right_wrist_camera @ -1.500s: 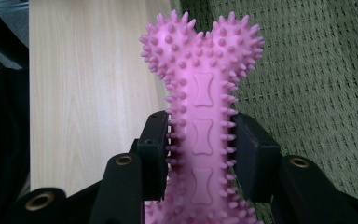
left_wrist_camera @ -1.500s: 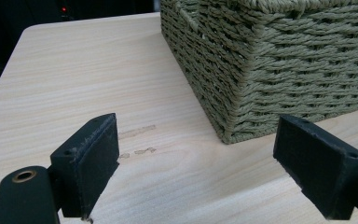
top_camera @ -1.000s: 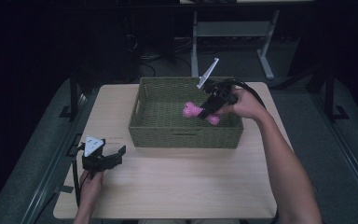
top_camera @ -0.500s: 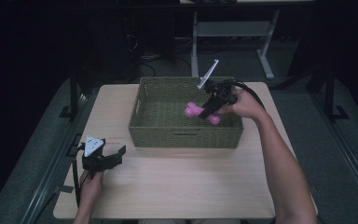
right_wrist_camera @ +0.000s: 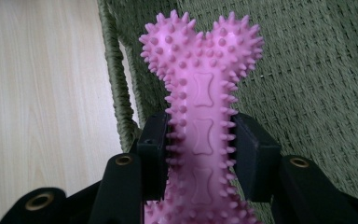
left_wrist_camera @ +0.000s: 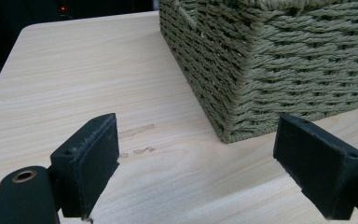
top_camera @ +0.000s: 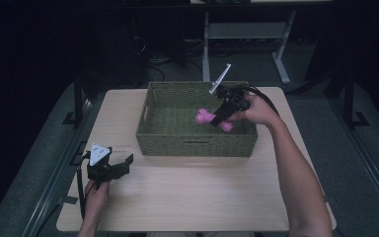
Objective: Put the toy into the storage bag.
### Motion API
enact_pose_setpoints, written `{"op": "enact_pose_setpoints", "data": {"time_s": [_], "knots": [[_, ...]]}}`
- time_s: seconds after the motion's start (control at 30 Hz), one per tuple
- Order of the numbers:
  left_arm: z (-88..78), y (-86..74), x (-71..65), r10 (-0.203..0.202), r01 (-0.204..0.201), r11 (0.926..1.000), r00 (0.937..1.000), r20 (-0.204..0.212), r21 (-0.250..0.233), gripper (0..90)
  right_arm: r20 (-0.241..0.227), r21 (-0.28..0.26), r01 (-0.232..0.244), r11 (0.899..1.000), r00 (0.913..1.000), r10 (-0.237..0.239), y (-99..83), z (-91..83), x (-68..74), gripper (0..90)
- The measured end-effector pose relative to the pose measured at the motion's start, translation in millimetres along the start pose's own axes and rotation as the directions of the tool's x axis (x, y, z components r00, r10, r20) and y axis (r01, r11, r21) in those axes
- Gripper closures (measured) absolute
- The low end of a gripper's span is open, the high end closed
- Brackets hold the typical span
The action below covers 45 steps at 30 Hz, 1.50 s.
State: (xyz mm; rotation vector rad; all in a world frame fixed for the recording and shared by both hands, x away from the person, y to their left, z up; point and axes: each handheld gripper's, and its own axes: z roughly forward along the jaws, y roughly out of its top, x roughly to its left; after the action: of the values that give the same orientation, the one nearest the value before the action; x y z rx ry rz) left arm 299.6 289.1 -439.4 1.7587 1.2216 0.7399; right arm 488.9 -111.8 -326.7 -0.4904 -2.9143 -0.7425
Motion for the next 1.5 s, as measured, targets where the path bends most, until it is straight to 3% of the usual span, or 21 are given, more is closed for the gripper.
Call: {"op": "enact_pose_setpoints", "data": {"time_s": [0.7, 1.5], "knots": [[0.6, 0.0, 1.1, -0.003, 0.003, 1.0, 1.0, -0.005, 0.001, 13.7, -0.012, -0.009, -0.014, 1.0, 0.9998, 0.014, -6.3, 6.0, -6.1, 58.2], [0.2, 0.5, 0.2, 0.003, -0.003, 1.0, 1.0, -0.001, -0.003, 13.7, -0.017, 0.03, -0.043, 0.999, 0.9989, 0.044, -10.5, 25.6, -11.9, 58.2]]}}
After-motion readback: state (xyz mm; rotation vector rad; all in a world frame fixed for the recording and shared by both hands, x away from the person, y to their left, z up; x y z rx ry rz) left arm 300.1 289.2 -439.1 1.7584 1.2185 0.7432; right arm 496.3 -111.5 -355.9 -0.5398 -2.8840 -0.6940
